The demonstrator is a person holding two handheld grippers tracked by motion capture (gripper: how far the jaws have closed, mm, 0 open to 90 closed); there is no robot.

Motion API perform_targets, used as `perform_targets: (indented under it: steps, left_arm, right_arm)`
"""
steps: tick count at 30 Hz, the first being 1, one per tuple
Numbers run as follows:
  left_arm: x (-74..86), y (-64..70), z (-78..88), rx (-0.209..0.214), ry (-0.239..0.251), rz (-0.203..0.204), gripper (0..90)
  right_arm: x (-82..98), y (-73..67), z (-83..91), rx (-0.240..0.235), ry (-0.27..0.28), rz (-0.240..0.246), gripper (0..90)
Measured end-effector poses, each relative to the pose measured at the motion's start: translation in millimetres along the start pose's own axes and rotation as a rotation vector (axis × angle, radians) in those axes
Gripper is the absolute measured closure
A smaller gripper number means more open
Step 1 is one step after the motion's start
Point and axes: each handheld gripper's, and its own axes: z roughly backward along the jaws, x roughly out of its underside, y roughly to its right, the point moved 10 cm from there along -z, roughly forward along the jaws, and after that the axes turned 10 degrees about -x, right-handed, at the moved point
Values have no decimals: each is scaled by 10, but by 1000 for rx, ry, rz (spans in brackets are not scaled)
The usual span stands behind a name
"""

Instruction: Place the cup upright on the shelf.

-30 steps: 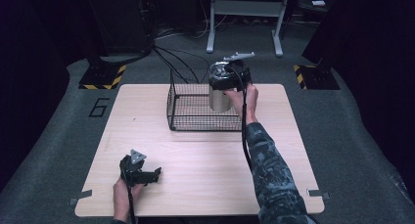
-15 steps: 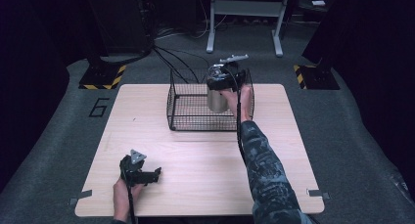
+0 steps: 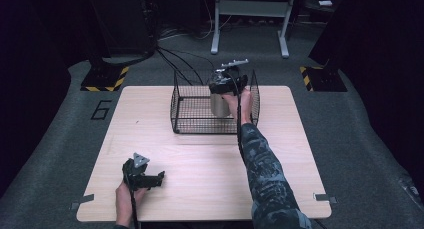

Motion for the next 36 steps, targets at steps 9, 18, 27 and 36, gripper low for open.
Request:
perform_targets:
  steps: [9,18,27,36]
  left_arm:
    - [0,1,0,0,1,1,16]
    - [0,0,0,0,0,0,16]
    - [0,0,0,1,0,1,17]
    - [-1,1,-1,3,1,1,17]
  right_arm:
    - [70,-11,-150,4,-12,-37,36]
    - [144,40,-254,7,-21,-52,36]
    - [189,41,-374,16,-35,-68,36]
    - [240,21,-442,14,-48,-47,35]
